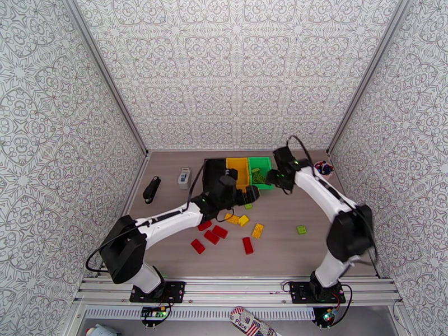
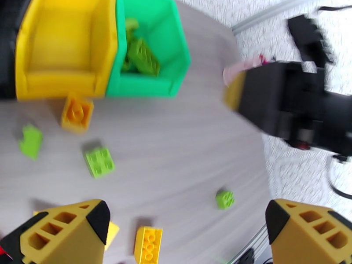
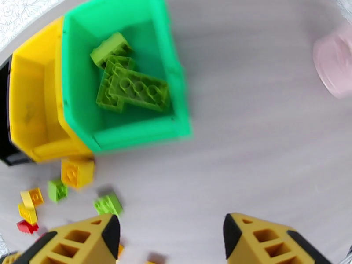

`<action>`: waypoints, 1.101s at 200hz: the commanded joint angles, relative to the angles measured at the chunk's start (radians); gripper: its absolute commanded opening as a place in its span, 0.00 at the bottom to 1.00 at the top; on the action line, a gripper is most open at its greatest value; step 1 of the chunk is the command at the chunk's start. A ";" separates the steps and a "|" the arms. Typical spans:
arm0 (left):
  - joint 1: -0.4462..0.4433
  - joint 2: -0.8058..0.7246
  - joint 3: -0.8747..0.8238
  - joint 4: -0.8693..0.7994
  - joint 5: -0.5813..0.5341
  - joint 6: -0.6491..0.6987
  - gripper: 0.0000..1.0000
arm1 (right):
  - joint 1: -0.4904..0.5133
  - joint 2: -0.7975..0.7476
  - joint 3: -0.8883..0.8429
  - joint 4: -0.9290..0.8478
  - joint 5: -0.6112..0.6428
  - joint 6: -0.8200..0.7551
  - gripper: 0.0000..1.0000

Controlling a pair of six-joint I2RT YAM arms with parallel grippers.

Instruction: Sort the legos into containers by color

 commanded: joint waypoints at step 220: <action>-0.197 -0.052 -0.170 0.176 -0.125 -0.079 0.99 | -0.192 -0.223 -0.724 0.303 -0.102 0.201 0.66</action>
